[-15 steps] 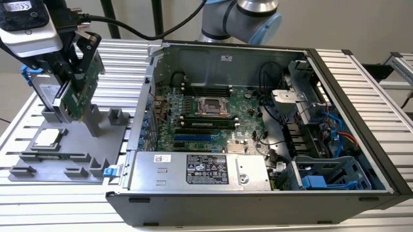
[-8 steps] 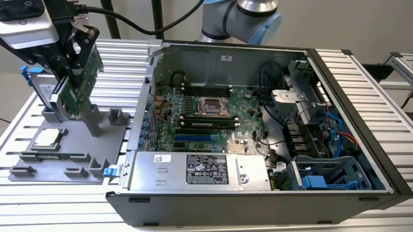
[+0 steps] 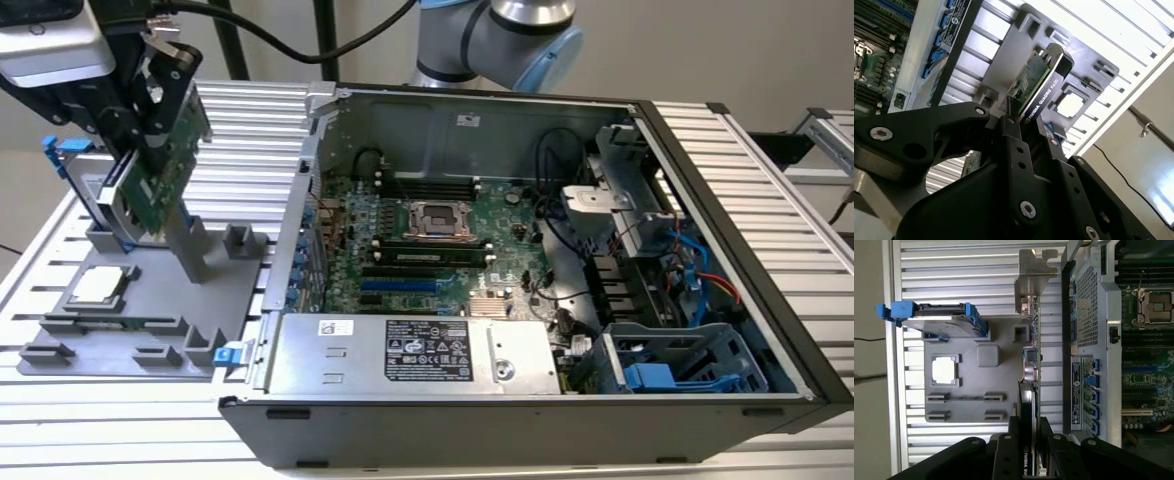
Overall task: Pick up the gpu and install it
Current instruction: 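Pick up the gpu and move the gpu toward the slot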
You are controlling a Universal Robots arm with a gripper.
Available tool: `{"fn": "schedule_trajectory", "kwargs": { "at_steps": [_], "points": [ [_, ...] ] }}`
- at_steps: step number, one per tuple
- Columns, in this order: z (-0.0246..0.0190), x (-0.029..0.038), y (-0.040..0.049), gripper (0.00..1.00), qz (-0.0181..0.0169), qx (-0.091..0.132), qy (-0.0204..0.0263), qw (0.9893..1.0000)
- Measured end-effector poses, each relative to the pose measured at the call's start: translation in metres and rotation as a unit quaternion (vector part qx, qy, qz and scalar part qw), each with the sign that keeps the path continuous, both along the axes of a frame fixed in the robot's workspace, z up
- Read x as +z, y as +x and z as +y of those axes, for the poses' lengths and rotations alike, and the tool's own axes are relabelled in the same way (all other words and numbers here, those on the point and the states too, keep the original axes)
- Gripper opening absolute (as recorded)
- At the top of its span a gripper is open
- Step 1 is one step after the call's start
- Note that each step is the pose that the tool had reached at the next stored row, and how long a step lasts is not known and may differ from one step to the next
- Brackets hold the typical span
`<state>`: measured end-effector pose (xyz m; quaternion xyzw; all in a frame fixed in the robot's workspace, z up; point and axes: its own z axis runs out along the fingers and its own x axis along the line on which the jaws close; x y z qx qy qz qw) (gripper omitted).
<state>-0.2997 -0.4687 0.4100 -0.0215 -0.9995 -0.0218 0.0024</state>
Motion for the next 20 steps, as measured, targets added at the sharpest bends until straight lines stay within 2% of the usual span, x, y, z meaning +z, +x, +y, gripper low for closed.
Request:
{"fn": "schedule_trajectory", "kwargs": {
  "at_steps": [20],
  "points": [
    [0.0,0.0007,0.0083,0.0,0.0001,0.0,-0.0001,1.0]
  ]
}}
